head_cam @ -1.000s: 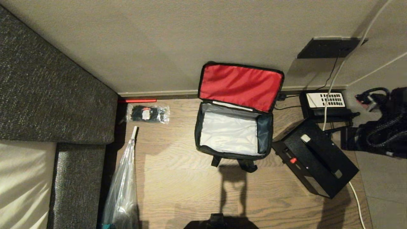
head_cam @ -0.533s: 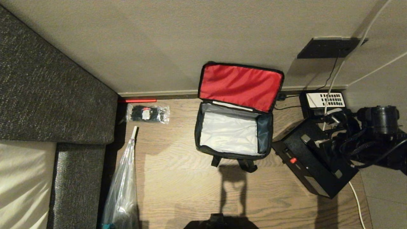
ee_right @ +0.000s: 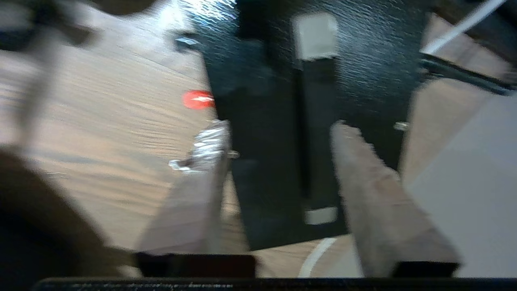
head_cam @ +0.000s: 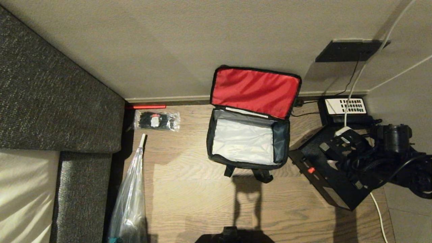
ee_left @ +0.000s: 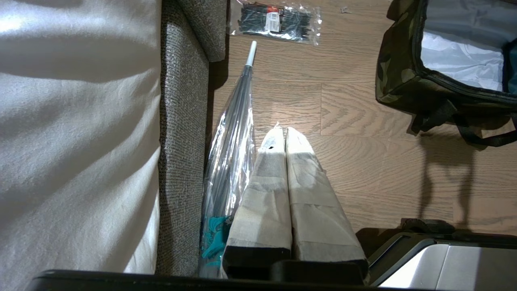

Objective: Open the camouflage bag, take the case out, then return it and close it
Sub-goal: Grip the handle again

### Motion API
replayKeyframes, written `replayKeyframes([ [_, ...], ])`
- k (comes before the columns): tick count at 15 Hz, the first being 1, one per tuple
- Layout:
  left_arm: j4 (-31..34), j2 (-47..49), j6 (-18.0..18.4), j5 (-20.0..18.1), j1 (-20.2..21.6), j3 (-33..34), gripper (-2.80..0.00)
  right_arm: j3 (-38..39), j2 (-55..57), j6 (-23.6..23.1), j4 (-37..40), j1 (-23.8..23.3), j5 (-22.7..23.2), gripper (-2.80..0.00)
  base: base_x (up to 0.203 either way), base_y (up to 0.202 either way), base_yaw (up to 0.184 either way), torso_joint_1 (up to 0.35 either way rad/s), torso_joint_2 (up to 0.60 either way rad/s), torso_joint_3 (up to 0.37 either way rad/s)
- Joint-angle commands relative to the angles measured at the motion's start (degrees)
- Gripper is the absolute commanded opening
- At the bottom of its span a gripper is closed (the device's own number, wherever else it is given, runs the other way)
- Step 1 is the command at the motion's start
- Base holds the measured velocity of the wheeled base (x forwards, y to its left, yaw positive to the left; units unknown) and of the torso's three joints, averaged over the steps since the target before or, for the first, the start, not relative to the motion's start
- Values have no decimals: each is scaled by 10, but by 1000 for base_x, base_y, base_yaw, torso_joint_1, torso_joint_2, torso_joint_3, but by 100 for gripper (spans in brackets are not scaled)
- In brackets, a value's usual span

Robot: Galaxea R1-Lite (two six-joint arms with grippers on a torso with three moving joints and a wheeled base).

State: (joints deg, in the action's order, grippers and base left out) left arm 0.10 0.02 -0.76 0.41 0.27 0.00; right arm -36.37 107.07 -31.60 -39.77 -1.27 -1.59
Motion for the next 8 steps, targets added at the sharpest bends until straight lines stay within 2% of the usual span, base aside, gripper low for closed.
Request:
replayKeyframes([
  [1,0,-1,0,0,0,2,-280,12,33,-14,-46,0,-54,0,0,0,0,0,0,0],
  [4,0,-1,0,0,0,2,-280,38,61,-43,-171,0,-75,0,0,0,0,0,0,0],
  [5,0,-1,0,0,0,2,-280,54,68,-78,-206,0,-77,0,0,0,0,0,0,0],
  [7,0,-1,0,0,0,2,-280,72,74,-136,-229,-2,-99,0,0,0,0,0,0,0],
  [8,0,-1,0,0,0,2,-280,79,76,-142,-228,-2,-133,0,0,0,0,0,0,0],
])
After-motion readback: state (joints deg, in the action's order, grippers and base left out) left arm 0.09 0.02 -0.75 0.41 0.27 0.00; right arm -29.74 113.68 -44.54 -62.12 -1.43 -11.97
